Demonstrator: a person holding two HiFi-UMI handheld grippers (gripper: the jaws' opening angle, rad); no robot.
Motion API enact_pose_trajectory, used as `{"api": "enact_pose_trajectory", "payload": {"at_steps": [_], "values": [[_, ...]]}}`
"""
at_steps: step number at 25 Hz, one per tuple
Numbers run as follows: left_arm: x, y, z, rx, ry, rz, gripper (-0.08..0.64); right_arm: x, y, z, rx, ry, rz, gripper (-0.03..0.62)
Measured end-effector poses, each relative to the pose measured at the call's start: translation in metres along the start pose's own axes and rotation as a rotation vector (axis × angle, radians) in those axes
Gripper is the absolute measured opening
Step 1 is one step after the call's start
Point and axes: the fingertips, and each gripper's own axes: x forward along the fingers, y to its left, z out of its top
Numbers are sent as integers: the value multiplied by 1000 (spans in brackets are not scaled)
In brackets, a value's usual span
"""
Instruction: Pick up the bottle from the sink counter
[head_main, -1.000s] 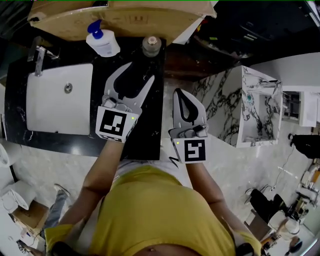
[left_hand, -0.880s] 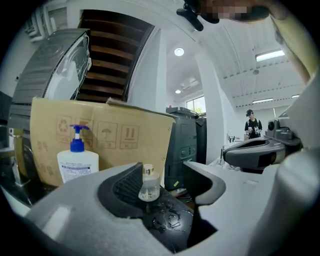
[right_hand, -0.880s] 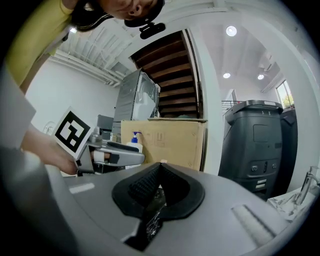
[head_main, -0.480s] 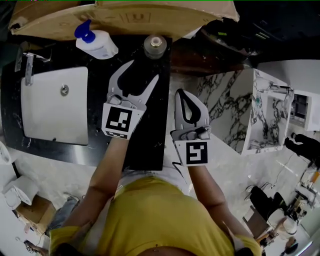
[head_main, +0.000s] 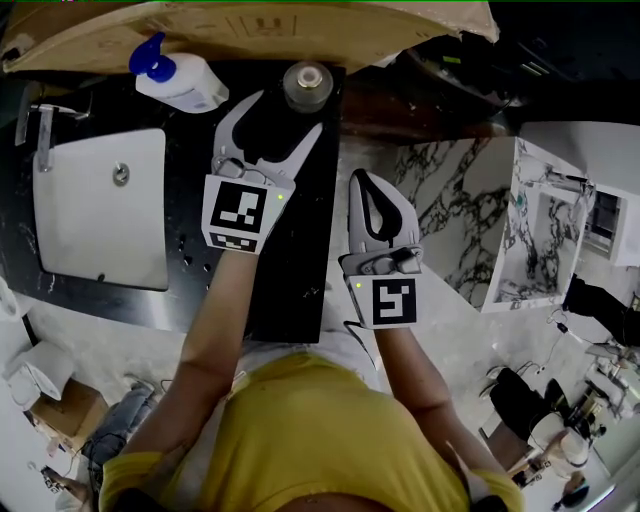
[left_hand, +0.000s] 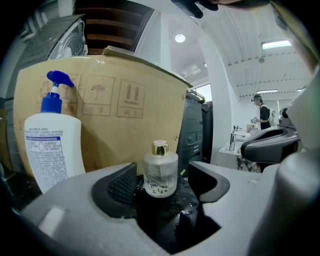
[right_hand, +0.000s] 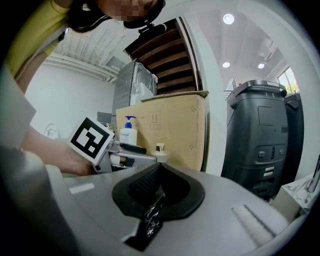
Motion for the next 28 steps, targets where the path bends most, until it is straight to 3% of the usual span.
{"api": "enact_pose_trajectory", "payload": {"at_steps": [6,10,21,28], "values": [[16,2,-1,27,21,-10,342,1,-7,-13,4,49,-1,0],[26,4,0,36,37,-19,354,7,-6,-4,23,1,6,0],[55,1,3,75,82,-87,356,5,-12,-8,38,12,-15,0],[62,-1,0,28,105,-127,339,-2,-17,-7,45,10,-39,0]]}}
